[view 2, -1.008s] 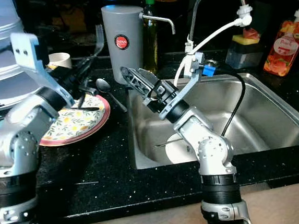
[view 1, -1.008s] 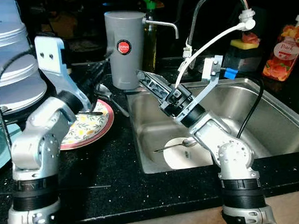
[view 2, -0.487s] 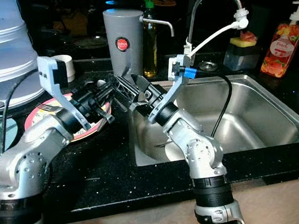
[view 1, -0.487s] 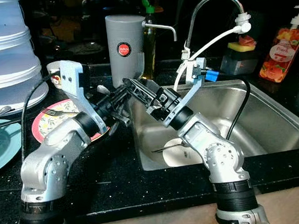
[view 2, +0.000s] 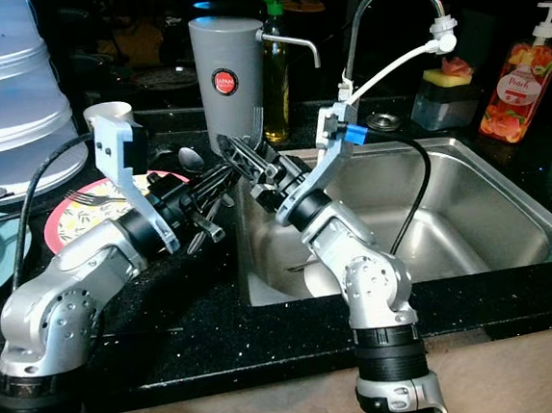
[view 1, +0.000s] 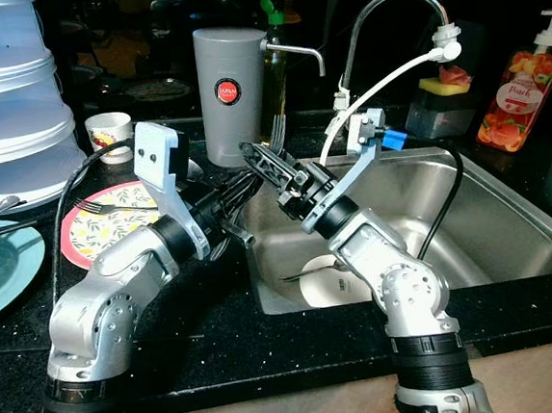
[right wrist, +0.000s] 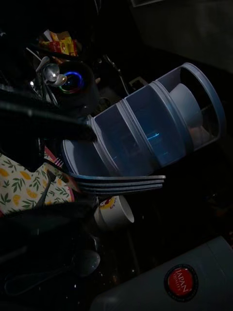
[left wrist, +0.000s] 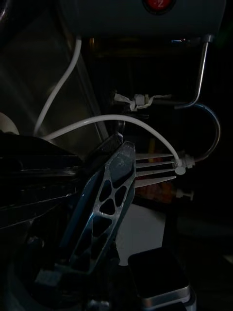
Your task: Kitchen organization
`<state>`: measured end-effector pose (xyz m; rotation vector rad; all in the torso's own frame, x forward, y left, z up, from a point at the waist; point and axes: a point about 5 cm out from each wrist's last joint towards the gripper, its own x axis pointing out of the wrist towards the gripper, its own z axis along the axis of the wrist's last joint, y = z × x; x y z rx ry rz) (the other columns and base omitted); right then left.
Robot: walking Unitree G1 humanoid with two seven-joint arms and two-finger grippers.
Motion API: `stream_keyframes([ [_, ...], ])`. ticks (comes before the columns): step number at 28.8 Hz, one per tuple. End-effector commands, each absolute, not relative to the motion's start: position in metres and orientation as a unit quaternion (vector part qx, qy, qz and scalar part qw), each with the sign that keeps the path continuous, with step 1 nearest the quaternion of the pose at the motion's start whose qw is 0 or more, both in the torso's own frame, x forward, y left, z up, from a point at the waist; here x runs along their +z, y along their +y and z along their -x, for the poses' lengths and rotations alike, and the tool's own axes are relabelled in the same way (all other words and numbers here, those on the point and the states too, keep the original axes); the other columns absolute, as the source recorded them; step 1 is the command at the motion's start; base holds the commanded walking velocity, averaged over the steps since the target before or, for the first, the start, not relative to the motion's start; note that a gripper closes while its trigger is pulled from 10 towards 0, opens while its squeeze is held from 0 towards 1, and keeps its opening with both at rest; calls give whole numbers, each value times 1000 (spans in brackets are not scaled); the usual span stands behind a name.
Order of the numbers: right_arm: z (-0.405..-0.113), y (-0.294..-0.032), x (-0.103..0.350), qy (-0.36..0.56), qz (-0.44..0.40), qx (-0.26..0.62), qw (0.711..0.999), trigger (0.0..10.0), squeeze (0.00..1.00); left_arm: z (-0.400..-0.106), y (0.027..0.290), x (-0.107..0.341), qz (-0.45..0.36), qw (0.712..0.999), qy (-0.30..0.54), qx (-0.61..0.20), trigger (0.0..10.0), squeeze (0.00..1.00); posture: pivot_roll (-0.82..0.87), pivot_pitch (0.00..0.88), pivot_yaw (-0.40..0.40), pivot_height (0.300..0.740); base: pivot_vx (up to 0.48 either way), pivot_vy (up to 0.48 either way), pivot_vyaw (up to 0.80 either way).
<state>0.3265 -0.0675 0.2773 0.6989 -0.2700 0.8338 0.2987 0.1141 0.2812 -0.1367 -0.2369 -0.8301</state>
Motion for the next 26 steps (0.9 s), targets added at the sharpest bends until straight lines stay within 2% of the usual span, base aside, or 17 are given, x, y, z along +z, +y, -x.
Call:
stream_keyframes([
  [1, -328, -70, 274, -120, -335, 390, 849, 0, 0, -296, 111, 280, 62, 905, -116, -404, 0, 0, 65, 31, -59, 740, 0, 0, 0],
  [9, -329, -73, 273, -116, -336, 383, 853, 0, 0, -296, 109, 277, 32, 908, -112, -402, 0, 0, 57, 34, -60, 740, 0, 0, 0],
  [10, -330, -74, 273, -116, -337, 378, 855, 0, 0, -297, 109, 276, 18, 910, -112, -399, 549, 0, 56, 32, -61, 740, 0, 0, 0],
  [11, -332, -76, 272, -115, -338, 369, 858, 0, 0, -299, 108, 274, -5, 915, -112, -388, 8588, 0, 54, 30, -63, 740, 0, 0, 0],
  [12, -334, -77, 272, -116, -338, 363, 861, 0, 0, -301, 109, 273, -10, 919, -111, -379, 10000, 102, 53, 27, -63, 740, 0, 0, 0],
  [13, -335, -78, 272, -117, -338, 358, 862, 0, 0, -302, 110, 272, -9, 921, -109, -373, 10000, 1000, 53, 27, -63, 740, 0, 0, 0],
  [19, -342, -88, 273, -132, -325, 327, 877, 0, 0, -309, 118, 272, -26, 937, -108, -332, 10000, 1000, 51, 24, -65, 740, 0, 0, 0],
  [20, -345, -93, 274, -144, -295, 315, 891, 0, 0, -313, 125, 274, -36, 947, -116, -298, 10000, 1000, 51, 23, -67, 740, 0, 0, 0],
  [21, -345, -93, 274, -144, -295, 315, 891, 0, 0, -313, 125, 274, -36, 947, -116, -298, 10000, 1000, 51, 23, -67, 740, 0, 0, 0],
  [22, -347, -97, 275, -159, -252, 306, 904, 0, 0, -317, 131, 275, -39, 955, -124, -267, 10000, 753, 51, 23, -67, 740, 0, 0, 0],
  [23, -347, -97, 275, -159, -252, 306, 904, 0, 0, -317, 131, 275, -39, 955, -124, -267, 10000, 753, 51, 23, -67, 740, 0, 0, 0],
  [24, -350, -101, 276, -177, -218, 291, 914, 0, 0, -320, 137, 277, -38, 960, -133, -244, 10000, 0, 51, 26, -68, 740, 0, 0, 0],
  [26, -352, -104, 274, -196, -188, 272, 923, 0, 0, -321, 139, 278, -31, 961, -135, -238, 10000, 0, 52, 28, -68, 740, 0, 0, 0],
])
